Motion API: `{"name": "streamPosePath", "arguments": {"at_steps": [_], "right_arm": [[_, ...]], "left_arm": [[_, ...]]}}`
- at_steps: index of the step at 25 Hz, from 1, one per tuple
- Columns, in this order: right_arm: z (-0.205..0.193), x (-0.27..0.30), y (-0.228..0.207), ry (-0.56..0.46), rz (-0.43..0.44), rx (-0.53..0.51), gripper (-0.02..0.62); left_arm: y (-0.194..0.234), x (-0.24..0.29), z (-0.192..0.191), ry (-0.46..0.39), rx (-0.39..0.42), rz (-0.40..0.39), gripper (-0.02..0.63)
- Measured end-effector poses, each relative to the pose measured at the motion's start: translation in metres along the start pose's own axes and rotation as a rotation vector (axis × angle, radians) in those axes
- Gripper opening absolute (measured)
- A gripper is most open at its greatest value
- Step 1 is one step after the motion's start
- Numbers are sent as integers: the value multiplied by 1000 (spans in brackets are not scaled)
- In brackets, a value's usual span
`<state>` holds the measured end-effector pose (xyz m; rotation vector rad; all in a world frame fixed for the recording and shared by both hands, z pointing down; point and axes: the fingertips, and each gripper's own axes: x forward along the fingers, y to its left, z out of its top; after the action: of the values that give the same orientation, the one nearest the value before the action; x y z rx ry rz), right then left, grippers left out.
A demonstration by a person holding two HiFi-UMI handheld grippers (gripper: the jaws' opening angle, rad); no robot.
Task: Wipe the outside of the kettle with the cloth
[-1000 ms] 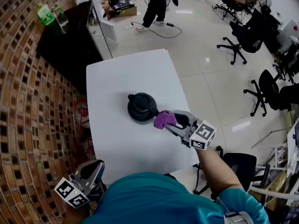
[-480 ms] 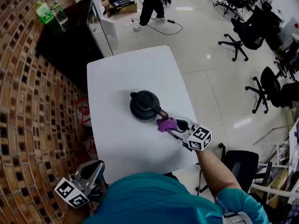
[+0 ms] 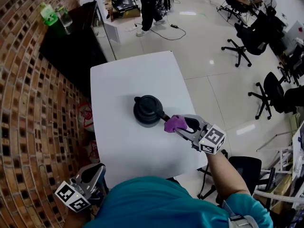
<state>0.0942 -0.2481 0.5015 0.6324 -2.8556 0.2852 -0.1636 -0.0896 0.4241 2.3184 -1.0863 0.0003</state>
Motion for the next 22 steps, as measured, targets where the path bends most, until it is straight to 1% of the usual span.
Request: {"name": "streamPosePath", "arguments": {"at_steps": [2,3,5,8,9,11,13,15,17,22], "right_arm": [[2,8,-2,8,13,-24,179],[-1,9,-2,7,19,-20,179],[-14,5,-2,6,19,12,179],[-49,-2,3,76,15,58,179],[-54,-5,5,83,13,75,179],[-40,-9,4,32,-4,100,179],[-10,-7,2,-14,-14,70,179],[13,4,1,5,-5,5,179],[21,18,0,52,5,-42,179],[33,34,-4,87,0,-55,181]], "left_arm": [[-1,2,-2,-1,-1,-5,0],[-4,2,-4,1,1,-9,0],[-7,2,-8,4,5,-12,0],[-5,0,-10,3,-8,-1,0],[-5,0,-10,0,-14,0,0],[-7,0,-9,-8,-21,-6,0],[-4,-1,-10,-16,-19,-4,0],[-1,-3,-10,-25,-21,-3,0],[0,-4,-10,-35,-24,-3,0],[-2,-11,-10,-55,-35,-1,0]]}}
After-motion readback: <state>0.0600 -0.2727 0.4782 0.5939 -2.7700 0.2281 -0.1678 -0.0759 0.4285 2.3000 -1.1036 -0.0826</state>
